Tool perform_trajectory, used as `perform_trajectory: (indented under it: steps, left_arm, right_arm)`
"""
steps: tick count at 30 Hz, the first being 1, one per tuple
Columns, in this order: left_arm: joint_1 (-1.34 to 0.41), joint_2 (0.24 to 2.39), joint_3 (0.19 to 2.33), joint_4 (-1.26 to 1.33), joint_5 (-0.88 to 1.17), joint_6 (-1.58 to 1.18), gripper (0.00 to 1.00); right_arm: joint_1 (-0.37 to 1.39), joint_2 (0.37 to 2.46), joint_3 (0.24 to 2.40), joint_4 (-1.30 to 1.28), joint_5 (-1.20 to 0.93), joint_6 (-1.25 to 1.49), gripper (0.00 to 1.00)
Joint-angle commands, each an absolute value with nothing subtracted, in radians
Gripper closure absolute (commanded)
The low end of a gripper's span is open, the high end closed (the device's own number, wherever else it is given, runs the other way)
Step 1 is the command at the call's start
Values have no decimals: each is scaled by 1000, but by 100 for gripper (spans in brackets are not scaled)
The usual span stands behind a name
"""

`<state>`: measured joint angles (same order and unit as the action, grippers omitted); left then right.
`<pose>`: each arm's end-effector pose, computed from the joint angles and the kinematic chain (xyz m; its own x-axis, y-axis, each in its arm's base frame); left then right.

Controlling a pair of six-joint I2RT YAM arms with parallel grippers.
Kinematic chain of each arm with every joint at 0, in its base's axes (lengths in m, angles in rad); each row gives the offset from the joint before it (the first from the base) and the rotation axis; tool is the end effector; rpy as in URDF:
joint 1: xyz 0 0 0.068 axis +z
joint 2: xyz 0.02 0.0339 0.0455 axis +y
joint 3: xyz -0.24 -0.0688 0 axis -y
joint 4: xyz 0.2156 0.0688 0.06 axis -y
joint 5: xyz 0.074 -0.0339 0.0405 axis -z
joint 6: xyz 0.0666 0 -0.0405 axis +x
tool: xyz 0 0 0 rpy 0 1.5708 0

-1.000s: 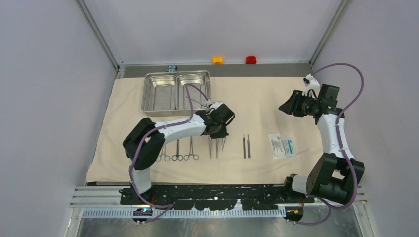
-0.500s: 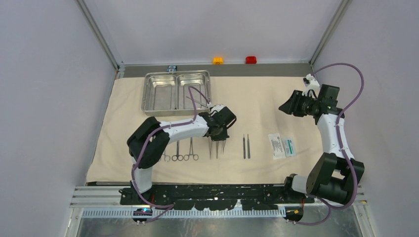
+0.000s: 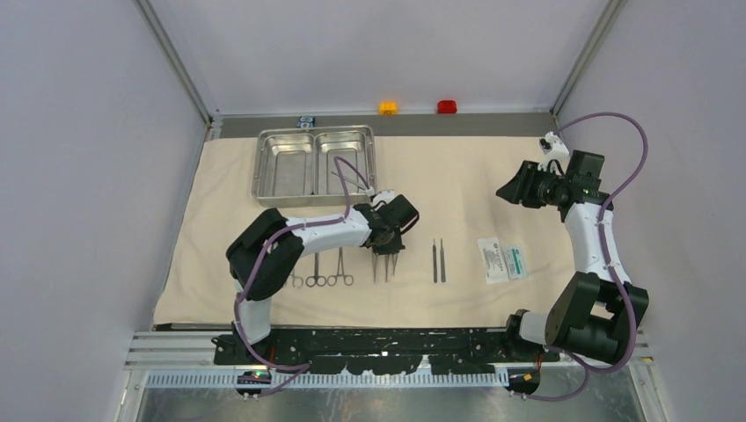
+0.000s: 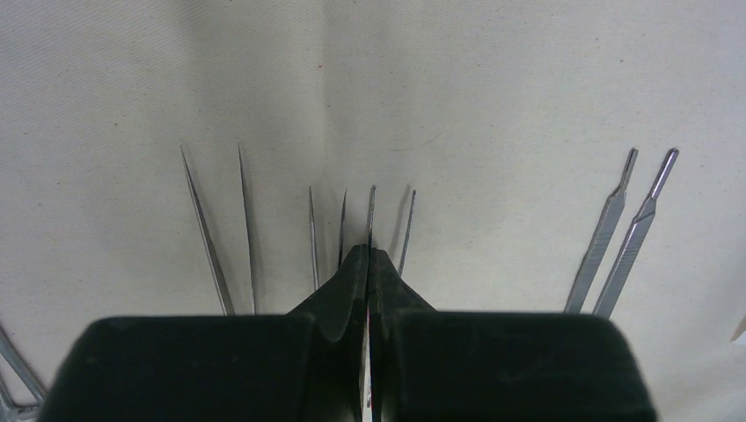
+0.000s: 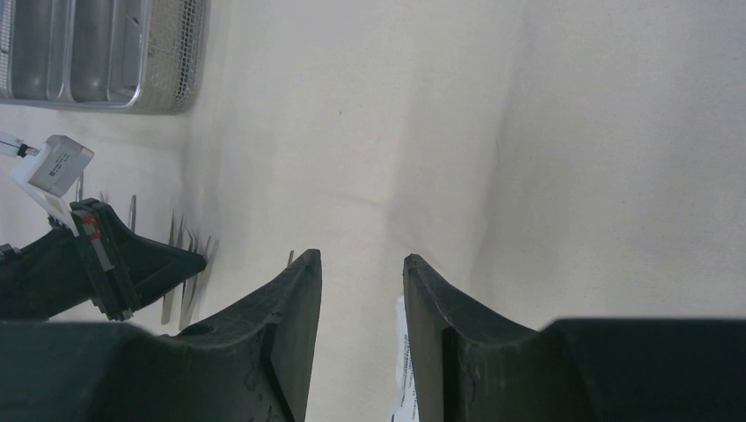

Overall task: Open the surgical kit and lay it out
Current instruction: Place the medical item in the surgical kit.

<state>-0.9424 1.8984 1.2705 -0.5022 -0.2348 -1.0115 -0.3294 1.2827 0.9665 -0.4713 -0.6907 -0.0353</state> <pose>0.2278 -0.2871 0.1371 -0.8995 -0.1644 -0.4047 -0.0642 0.9661 -0.2499 0.2634 -0.0452 0.2448 -0.6639 0.1982 -0.7211 -0.1996 0.8823 0.4262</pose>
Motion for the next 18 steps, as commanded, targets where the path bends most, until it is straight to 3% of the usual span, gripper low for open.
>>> perform_trajectory:
  steps: [1, 18]
  left_arm:
    - [-946, 1871, 1259, -465, -268, -1027, 100]
    - [-956, 1890, 1266, -459, -247, -1036, 100]
  right_arm:
    - [-331, 1254, 963, -430, -703, -37, 55]
    - [-332, 1257, 962, -428, -704, -37, 55]
